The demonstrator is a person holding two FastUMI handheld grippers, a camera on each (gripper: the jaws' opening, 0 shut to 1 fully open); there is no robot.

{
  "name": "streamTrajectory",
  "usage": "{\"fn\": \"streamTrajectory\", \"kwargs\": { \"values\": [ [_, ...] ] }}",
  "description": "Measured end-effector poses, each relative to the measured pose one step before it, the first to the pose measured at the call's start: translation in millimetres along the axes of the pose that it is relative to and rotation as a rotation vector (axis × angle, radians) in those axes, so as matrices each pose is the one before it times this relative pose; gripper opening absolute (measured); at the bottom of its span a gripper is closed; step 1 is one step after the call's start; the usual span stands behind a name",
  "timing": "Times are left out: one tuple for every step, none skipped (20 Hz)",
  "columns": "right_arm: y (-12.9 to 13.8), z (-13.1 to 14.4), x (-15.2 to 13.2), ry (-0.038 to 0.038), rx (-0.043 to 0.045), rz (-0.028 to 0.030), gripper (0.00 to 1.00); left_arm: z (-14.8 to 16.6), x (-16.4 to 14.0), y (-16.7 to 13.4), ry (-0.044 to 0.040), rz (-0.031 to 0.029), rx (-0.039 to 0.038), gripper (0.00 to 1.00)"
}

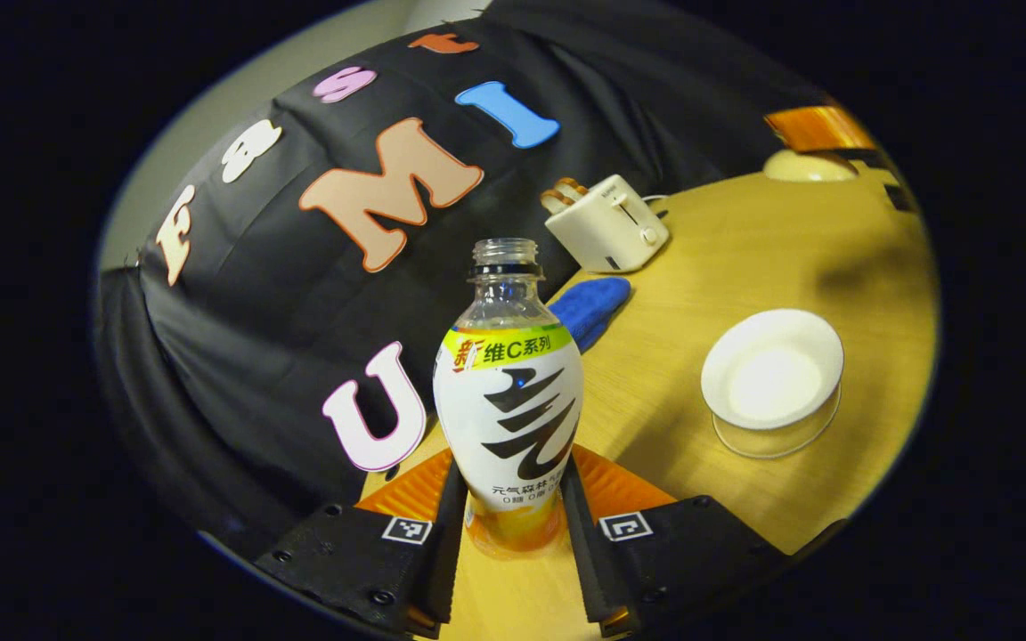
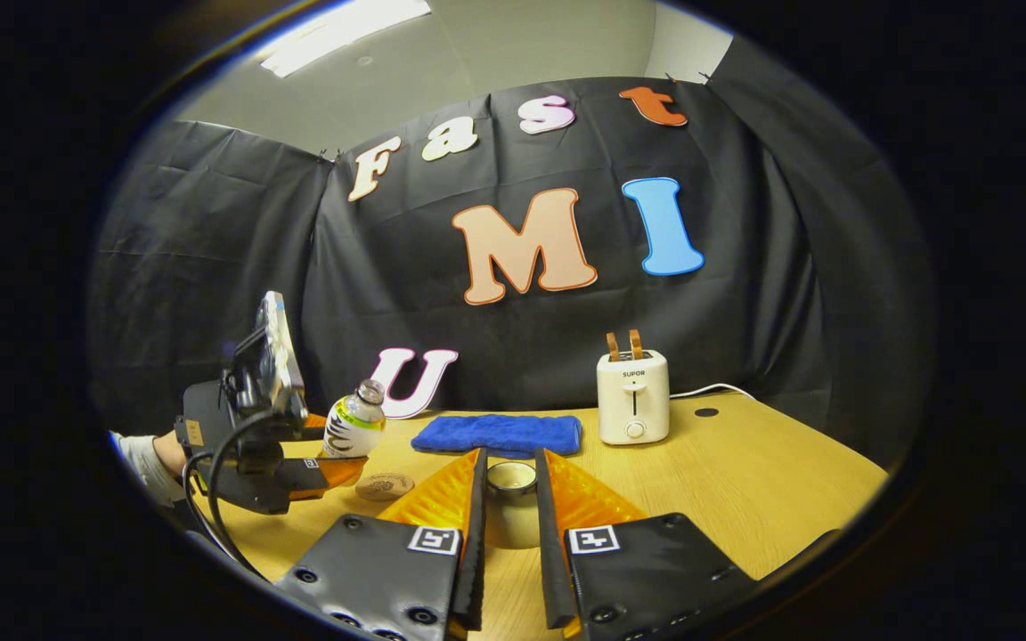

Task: Open the teacup lid with one hand, grasp the water bottle and pour water into the teacup with the other hand; after pouring, place the water bottle on the coaster and then close the teacup lid.

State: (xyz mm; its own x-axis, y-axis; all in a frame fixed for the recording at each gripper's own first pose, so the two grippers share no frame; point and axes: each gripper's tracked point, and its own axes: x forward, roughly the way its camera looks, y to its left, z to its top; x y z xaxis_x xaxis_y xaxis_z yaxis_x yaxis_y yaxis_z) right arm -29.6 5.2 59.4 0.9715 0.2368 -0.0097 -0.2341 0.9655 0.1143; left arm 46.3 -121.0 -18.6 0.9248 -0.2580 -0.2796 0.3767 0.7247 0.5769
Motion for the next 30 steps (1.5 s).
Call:
{"fn": "streamTrajectory", "kwargs": {
  "values": [
    [-0.82,0.5,-0.24,-0.0013,0.0016,-0.00035,0.3,3.0,1.08,4.61,-0.00465,0.01104,-0.04504,0.53],
    [-0.82,0.36,0.31,-0.00096,0.00009,-0.00197,0.29,2.48,1.85,3.86,-0.00492,0.00158,-0.05158,0.53],
    [-1.56,1.35,-0.69,-0.00267,0.00019,-0.00437,0.3,-0.13,3.0,2.6,-0.00649,0.00037,-0.06072,0.53],
    [-1.34,0.28,0.18,0.00025,0.00134,-0.00276,0.3,0.22,4.03,1.31,0.0017,-0.00754,-0.0605,0.53],
    [-0.71,-0.65,-0.02,0.00197,0.00254,-0.00114,0.3,-1.43,2.51,2.45,-0.00411,-0.00166,-0.059,0.53],
    [-0.74,0.0,0.49,-0.00036,0.00281,-0.00181,0.3,-2.4,1.85,2.0,0.00797,0.00157,-0.03698,0.53],
    [-0.9,0.05,0.05,0.00099,0.00158,-0.0011,0.3,-3.63,1.35,2.34,0.00094,0.00659,-0.03325,0.53],
    [-0.35,-0.32,-0.74,0.0004,0.00123,-0.00086,0.3,0.89,2.57,2.1,-0.01669,0.01203,-0.03186,0.53],
    [-0.12,-0.03,0.72,0.00082,0.00057,-0.00106,0.3,-0.9,-0.22,1.12,-0.01264,0.00425,-0.02922,0.53],
    [-0.82,-1.48,0.07,0.00293,0.00074,-0.00335,0.29,0.59,1.68,-1.28,-0.01276,0.00129,-0.03559,0.53],
    [0.19,-0.54,0.96,0.00141,0.00159,-0.00116,0.29,1.99,1.92,-1.46,-0.01422,-0.00184,-0.03973,0.53],
    [1.0,0.02,-0.42,0.00179,0.00241,0.00125,0.3,-1.77,1.55,-0.21,0.00538,0.00377,-0.03315,0.53],
    [-0.47,-0.44,0.25,0.00073,0.0008,0.00104,0.3,-0.64,3.3,2.6,-0.00369,0.01024,-0.03296,0.53],
    [-1.22,0.68,0.55,-0.00098,-0.00042,-0.00122,0.31,1.53,3.56,2.4,-0.01282,0.0114,-0.03449,0.53],
    [-1.54,0.34,-0.14,-0.00015,-0.00013,-0.00168,0.31,2.48,6.32,5.58,-0.0047,0.01072,-0.03297,0.51],
    [-1.87,-1.07,-0.72,0.00101,0.00097,-0.00482,0.31,1.25,4.69,3.93,-0.00841,0.00512,-0.03464,0.52],
    [-1.87,0.63,0.91,-0.00006,0.00396,-0.00397,0.31,-1.88,4.84,1.53,-0.00363,0.0015,-0.03516,0.53],
    [-0.38,-0.42,0.52,0.00259,0.00614,-0.00049,0.31,-3.41,3.76,-0.79,0.01242,0.00008,-0.02376,0.53],
    [-0.88,-0.72,-0.45,0.00151,0.00542,-0.00037,0.31,-4.87,1.62,-1.58,0.01077,-0.00253,-0.00659,0.53],
    [-1.65,-0.45,0.68,0.00072,0.00223,-0.00242,0.31,-3.82,0.26,-1.0,0.0177,0.00372,-0.00073,0.53],
    [-0.84,0.41,0.28,0.00036,0.00012,-0.0011,0.31,5.02,0.1,1.04,-0.02333,-0.00056,-0.00641,0.54],
    [-0.09,-0.86,0.28,0.0015,0.00029,-0.00078,0.31,0.33,0.75,-0.59,-0.00819,-0.00235,-0.00743,0.54],
    [-0.15,-0.33,-0.38,0.00032,0.00113,-0.00041,0.31,-3.82,1.89,-0.86,0.01237,0.00004,-0.00024,0.54],
    [0.27,-0.42,0.31,0.00196,0.00096,0.00101,0.31,-0.72,-0.53,0.5,0.00098,0.00362,0.00082,0.54],
    [0.11,-0.68,0.33,0.0002,0.00102,0.00103,0.31,3.1,-0.29,1.17,-0.01492,0.00106,-0.0014,0.57],
    [0.6,-0.89,1.01,0.00254,-0.00012,0.00237,0.3,-1.06,-0.39,-0.49,0.00543,-0.00098,-0.00338,0.57],
    [1.09,-0.95,-0.58,0.00159,-0.00112,0.0026,0.29,-3.01,-1.4,0.01,0.00416,0.00078,0.00654,0.6],
    [1.56,-0.12,-0.15,0.00086,-0.0006,0.0011,0.3,-0.95,-0.81,-0.23,0.0004,0.00407,0.01256,0.62],
    [0.47,-1.22,0.84,0.00072,-0.00015,0.00186,0.3,-1.62,-0.65,-1.04,0.00296,-0.0037,0.01536,0.63],
    [1.05,-0.62,0.0,0.00122,0.00028,0.00216,0.3,-3.36,0.11,-1.78,0.01015,-0.00359,0.01722,0.64]
  ]
}}
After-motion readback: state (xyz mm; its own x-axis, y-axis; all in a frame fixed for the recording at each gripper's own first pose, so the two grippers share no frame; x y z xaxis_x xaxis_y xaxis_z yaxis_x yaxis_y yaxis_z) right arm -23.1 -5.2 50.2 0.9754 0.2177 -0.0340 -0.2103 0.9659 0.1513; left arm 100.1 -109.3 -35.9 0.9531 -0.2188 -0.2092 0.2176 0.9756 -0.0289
